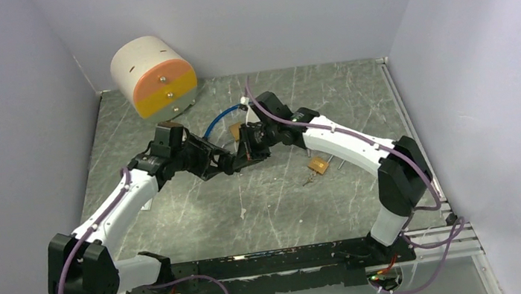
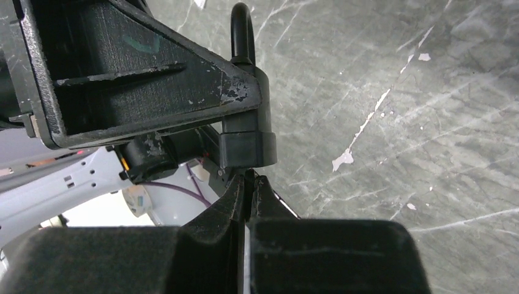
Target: Unlock with the key
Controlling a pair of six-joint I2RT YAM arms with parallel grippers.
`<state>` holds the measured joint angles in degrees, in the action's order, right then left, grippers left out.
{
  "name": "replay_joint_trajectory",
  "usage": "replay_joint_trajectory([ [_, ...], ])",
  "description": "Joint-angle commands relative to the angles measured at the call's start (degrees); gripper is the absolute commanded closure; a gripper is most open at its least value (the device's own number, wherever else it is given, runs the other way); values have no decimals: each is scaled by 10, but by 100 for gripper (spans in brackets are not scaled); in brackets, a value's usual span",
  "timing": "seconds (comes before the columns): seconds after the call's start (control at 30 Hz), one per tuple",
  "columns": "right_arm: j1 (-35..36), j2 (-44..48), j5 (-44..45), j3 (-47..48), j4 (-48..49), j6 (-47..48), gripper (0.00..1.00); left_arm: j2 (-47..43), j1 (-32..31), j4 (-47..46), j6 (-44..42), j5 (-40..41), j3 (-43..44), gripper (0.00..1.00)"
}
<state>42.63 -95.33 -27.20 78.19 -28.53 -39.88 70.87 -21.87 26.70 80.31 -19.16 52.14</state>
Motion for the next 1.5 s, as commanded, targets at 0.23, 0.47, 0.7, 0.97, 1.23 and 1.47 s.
replay_joint_trajectory([
  [0.23,13,-62,134,44,65,-55,100,-38,-14,-64,48,-98,20,88],
  [0.47,-45,29,-57,-136,322,-174,100,-91,-14,-154,7,-72,-23,85],
  [0.7,-76,90,-120,-304,652,-460,100,-144,-14,-276,-26,-37,-61,86],
  [0.97,-82,88,-154,-306,641,-373,60,-142,-13,-227,-10,-4,-49,86],
  [1.23,-32,158,45,-242,314,-20,39,-128,-12,-163,9,31,-23,85],
  [1.47,12,183,126,-247,356,-13,36,-112,-10,-162,25,16,-14,84],
])
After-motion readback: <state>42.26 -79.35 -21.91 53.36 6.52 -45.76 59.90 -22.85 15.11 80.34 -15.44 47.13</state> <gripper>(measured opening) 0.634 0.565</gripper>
